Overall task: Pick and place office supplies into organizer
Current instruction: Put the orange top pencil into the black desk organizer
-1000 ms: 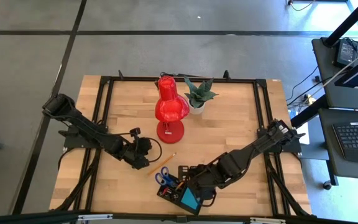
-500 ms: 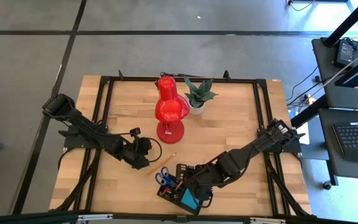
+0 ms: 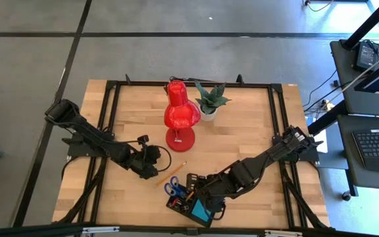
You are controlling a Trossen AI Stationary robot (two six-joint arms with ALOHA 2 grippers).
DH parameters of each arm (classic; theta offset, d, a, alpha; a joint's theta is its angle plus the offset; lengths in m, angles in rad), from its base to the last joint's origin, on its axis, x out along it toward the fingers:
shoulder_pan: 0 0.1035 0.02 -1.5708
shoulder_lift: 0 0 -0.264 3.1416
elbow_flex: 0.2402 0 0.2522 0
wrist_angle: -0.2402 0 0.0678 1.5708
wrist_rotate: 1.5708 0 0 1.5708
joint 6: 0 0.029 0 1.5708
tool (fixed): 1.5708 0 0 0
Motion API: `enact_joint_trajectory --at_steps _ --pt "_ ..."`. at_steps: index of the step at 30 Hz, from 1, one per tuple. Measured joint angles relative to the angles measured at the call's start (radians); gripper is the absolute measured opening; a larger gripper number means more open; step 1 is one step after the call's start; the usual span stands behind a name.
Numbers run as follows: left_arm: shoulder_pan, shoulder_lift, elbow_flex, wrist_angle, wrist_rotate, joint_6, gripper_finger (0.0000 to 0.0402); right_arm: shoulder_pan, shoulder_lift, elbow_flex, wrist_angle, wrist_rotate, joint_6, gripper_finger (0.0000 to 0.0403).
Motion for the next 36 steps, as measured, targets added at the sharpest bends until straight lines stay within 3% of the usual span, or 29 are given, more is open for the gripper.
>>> enact_joint_trajectory --at_steps 22,36 --pt "0.000 0.000 0.000 0.000 0.000 0.000 0.0061 -0.043 0.003 0.000 0.024 -0.176 -0.005 0.0047" --pt "0.000 0.000 0.000 0.000 0.000 0.000 0.0061 -0.055 0.002 0.000 0.024 -0.184 -0.002 0.0047"
